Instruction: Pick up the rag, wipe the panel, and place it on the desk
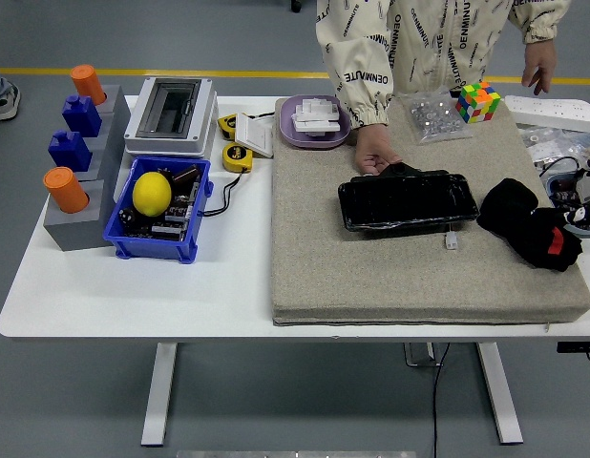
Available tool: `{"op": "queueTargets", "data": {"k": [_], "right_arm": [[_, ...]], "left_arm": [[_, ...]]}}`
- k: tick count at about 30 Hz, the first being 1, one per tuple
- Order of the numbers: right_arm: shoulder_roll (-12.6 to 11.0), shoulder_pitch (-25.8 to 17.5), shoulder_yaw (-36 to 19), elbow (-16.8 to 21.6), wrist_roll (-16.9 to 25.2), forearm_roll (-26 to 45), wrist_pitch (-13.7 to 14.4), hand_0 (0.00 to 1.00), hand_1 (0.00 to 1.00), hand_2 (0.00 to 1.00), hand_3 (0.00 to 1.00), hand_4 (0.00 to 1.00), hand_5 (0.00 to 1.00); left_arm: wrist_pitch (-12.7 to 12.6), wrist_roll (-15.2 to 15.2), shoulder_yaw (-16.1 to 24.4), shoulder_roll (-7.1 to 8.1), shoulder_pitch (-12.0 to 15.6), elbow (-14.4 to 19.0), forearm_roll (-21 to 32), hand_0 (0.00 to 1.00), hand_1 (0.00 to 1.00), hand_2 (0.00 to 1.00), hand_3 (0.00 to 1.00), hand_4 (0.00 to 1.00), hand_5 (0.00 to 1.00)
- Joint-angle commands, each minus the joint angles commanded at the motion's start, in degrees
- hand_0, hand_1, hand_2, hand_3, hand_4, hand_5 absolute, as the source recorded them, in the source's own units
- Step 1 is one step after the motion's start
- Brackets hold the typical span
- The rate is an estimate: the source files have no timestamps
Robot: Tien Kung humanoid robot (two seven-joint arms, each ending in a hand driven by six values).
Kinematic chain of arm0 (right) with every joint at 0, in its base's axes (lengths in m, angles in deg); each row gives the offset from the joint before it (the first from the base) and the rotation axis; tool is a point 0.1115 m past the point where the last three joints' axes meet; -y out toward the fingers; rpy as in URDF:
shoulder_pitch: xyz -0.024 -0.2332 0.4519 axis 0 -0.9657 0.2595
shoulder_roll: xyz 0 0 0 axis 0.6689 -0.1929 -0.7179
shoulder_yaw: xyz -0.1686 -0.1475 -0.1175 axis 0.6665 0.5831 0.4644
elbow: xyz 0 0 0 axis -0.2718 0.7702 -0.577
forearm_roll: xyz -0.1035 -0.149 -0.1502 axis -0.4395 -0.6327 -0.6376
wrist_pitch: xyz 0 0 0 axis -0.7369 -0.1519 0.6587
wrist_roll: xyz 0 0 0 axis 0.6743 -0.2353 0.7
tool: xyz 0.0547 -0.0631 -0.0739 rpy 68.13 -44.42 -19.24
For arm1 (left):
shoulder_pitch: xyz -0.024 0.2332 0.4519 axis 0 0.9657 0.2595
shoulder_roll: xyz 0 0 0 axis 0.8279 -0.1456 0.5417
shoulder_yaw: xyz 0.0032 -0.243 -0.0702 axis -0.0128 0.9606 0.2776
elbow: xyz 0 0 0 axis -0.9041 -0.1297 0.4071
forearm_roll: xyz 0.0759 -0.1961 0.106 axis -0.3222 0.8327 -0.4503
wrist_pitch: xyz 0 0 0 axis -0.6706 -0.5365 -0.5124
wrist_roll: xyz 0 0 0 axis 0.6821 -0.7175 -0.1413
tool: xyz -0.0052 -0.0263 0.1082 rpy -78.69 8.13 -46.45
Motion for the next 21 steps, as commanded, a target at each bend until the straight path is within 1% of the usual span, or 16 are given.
{"op": "queueTargets", "data": {"k": [4,10,12,13,14,18,19,21], "right_arm": [[2.02,0.29,-1.68,-0.72,-0.73,-0.41,-0.15,0.787,0.745,0.837,0.829,0.998,0.684],[4.9,1.22,-3.45,-0.22,-2.78,0.21,0.12,0.787,0.747,0.84,0.832,0.998,0.692],[5.96,1.42,-4.41,-0.17,-4.17,0.69,1.15,0.787,0.747,0.84,0.832,0.998,0.692],[6.56,1.41,-5.07,-0.1,-5.24,1.23,2.08,0.762,0.726,0.814,0.804,0.998,0.703],[7.08,1.36,-5.7,-0.02,-6.32,1.65,2.85,0.762,0.726,0.814,0.804,0.998,0.703],[9.11,0.59,-8.24,0.86,-12.06,3.11,5.35,0.762,0.726,0.814,0.804,0.998,0.703],[9.75,0.09,-9.02,1.28,-13.82,4.63,6.23,0.733,0.7,0.789,0.776,0.998,0.704],[10.84,-0.81,-10.16,1.86,-16.15,6.63,8.06,0.733,0.7,0.789,0.776,0.998,0.704]], "left_arm": [[-0.02,-0.01,0.11,-0.04,0.06,0.0,-0.06,0.605,0.636,0.635,0.56,0.633,0.442],[-0.02,-0.01,0.02,0.0,0.03,0.01,-0.06,0.605,0.636,0.635,0.559,0.633,0.442],[-0.01,-0.03,0.0,0.0,0.02,0.07,-0.05,0.605,0.636,0.635,0.559,0.633,0.442],[0.0,-0.03,-0.04,0.0,0.01,0.09,-0.03,0.605,0.636,0.635,0.559,0.633,0.442],[0.0,-0.03,-0.03,0.0,0.01,0.1,-0.03,0.605,0.636,0.635,0.559,0.633,0.442],[-0.01,-0.03,0.06,-0.01,0.16,0.04,-0.07,0.605,0.636,0.635,0.559,0.633,0.442],[-0.01,-0.02,0.11,-0.01,0.25,0.0,-0.09,0.605,0.636,0.635,0.56,0.633,0.442],[-0.01,0.0,0.18,-0.04,0.39,-0.08,-0.13,0.605,0.636,0.635,0.56,0.633,0.442]]}}
